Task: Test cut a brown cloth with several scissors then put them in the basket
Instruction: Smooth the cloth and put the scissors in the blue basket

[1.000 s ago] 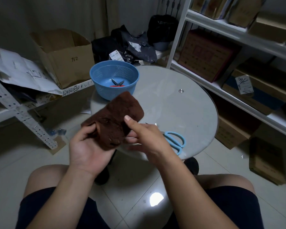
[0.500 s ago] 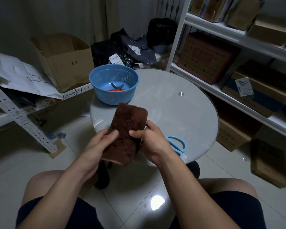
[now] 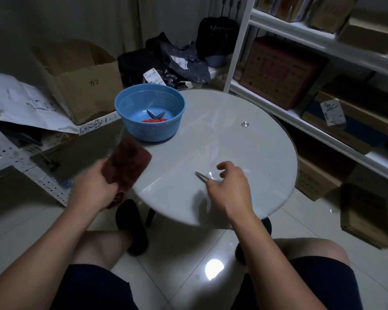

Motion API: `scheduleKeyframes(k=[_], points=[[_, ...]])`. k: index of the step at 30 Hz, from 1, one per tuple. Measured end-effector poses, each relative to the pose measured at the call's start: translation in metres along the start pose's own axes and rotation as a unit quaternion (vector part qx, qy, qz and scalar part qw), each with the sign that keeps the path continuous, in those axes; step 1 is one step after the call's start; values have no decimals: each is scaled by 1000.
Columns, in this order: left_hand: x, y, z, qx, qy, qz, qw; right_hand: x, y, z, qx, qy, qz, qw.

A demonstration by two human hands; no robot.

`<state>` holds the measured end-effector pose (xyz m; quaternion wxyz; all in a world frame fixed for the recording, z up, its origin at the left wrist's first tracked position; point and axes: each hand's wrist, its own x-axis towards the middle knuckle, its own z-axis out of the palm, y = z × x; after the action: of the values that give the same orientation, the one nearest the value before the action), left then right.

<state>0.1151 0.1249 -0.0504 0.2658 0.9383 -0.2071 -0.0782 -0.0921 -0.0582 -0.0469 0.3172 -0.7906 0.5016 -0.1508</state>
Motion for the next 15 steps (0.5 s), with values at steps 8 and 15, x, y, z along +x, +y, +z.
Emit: scheduleKeyframes(k=[8,15], points=[[-26,-4,-6,-333,-43,-16,942,-3,17,-13,-244,-22,12,969],[-29,9,8,-485,-139,-27,863,3,23,-25,-262,-40,4,964]])
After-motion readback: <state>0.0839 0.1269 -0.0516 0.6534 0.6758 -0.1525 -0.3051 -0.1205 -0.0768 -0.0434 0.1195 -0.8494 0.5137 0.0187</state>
